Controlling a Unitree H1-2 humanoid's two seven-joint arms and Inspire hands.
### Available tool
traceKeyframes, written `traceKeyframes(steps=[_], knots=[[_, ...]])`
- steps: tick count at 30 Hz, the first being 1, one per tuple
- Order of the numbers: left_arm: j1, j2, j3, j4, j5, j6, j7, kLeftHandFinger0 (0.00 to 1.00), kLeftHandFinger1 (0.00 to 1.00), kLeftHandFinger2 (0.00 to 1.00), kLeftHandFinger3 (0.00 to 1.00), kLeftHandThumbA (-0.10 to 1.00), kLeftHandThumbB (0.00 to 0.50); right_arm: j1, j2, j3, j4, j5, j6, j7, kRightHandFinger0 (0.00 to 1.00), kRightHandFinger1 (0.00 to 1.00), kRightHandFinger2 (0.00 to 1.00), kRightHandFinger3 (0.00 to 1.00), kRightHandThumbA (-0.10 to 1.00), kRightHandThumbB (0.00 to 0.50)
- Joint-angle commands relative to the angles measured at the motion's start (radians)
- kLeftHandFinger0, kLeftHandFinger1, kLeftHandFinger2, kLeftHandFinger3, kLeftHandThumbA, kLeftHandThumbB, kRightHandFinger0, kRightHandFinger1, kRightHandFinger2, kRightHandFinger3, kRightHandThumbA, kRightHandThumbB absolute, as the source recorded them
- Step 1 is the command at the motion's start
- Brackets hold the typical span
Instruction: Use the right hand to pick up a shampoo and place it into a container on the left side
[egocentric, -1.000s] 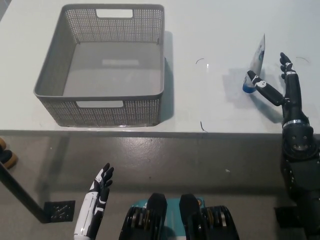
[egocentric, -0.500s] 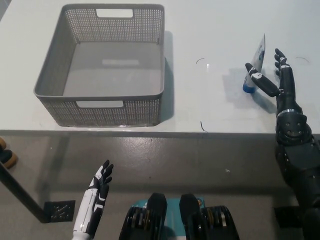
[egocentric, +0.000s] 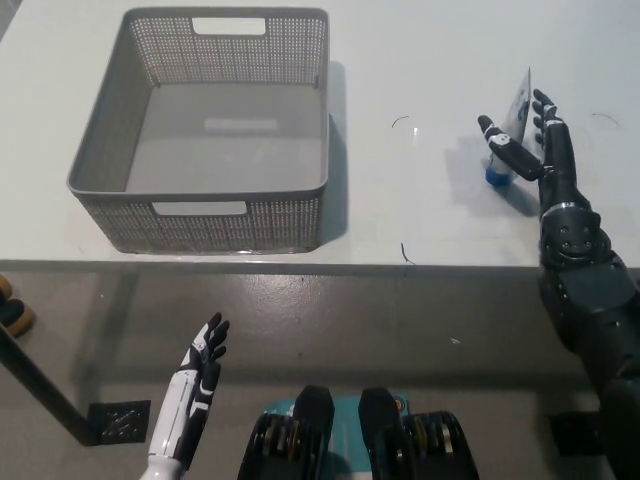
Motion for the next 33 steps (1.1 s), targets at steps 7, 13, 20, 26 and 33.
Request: traceKeyframes(steps=[7, 13, 20, 26, 33], knots=[[-0.038, 0.018, -0.001, -0.017, 0.004, -0.038, 0.003, 1.00, 1.00, 1.00, 1.00, 1.00, 0.209, -0.125, 0.005, -0.110, 0.078, 0.159, 0.004, 0.130, 1.00, 1.00, 1.00, 1.00, 0.63, 0.415], [-0.046, 0.021, 0.001, -0.015, 0.000, -0.038, -0.005, 1.00, 1.00, 1.00, 1.00, 1.00, 0.223, -0.142, -0.004, -0.105, 0.097, 0.150, 0.043, 0.053, 0.00, 0.15, 0.43, 0.31, -0.10, 0.228], [-0.051, 0.029, 0.000, -0.014, -0.017, -0.038, -0.016, 1.00, 1.00, 1.00, 1.00, 1.00, 0.208, -0.130, -0.003, -0.115, 0.085, 0.177, 0.018, 0.065, 0.02, 0.42, 0.75, 0.72, -0.10, 0.109], [-0.058, 0.028, 0.003, -0.015, -0.014, -0.038, -0.016, 1.00, 1.00, 1.00, 1.00, 1.00, 0.191, -0.138, -0.001, -0.151, 0.085, 0.218, -0.007, 0.053, 0.06, 0.50, 0.78, 0.71, -0.10, 0.104], [-0.062, 0.027, 0.004, -0.012, -0.009, -0.038, -0.014, 1.00, 1.00, 1.00, 1.00, 1.00, 0.187, -0.157, 0.011, -0.150, 0.048, 0.223, -0.028, 0.026, 0.05, 0.50, 0.77, 0.70, -0.10, 0.090]])
